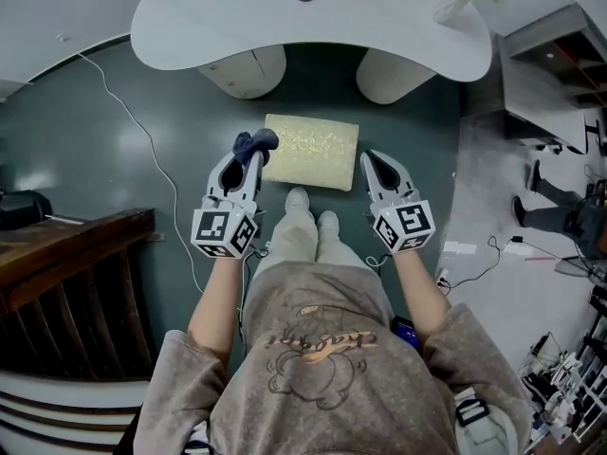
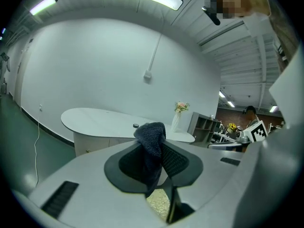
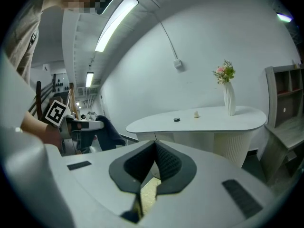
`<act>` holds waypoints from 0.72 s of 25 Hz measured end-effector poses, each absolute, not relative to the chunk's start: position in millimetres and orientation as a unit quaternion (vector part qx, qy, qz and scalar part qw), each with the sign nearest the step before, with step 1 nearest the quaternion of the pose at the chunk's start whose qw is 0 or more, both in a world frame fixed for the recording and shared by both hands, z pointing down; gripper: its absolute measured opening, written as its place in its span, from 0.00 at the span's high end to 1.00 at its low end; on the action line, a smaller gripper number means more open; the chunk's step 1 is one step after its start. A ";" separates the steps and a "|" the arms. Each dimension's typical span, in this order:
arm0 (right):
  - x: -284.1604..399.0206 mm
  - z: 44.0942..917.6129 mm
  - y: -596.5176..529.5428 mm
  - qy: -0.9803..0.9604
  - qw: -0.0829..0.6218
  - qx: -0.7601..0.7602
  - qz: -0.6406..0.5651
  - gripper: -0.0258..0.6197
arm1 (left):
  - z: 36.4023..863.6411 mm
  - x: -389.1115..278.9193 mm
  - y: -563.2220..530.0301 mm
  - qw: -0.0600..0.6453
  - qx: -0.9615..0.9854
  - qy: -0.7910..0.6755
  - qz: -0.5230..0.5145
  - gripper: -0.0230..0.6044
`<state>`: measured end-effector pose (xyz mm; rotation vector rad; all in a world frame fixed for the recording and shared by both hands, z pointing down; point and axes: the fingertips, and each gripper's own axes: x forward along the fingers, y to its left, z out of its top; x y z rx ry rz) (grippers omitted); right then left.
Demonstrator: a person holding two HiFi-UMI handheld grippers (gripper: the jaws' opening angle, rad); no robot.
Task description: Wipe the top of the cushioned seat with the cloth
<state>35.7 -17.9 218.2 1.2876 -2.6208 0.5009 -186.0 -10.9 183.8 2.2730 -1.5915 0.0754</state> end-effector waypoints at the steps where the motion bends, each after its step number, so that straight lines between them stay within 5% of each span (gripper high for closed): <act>1: 33.7 223.5 -22.5 -0.881 0.091 0.433 0.169 0.97 | 189.3 -187.9 -17.2 0.183 0.806 -0.563 0.029 0.81; 18: 34.2 351.2 -84.3 -0.854 0.121 0.474 0.180 0.97 | 347.0 -197.9 -96.6 0.216 0.812 -0.538 0.066 0.81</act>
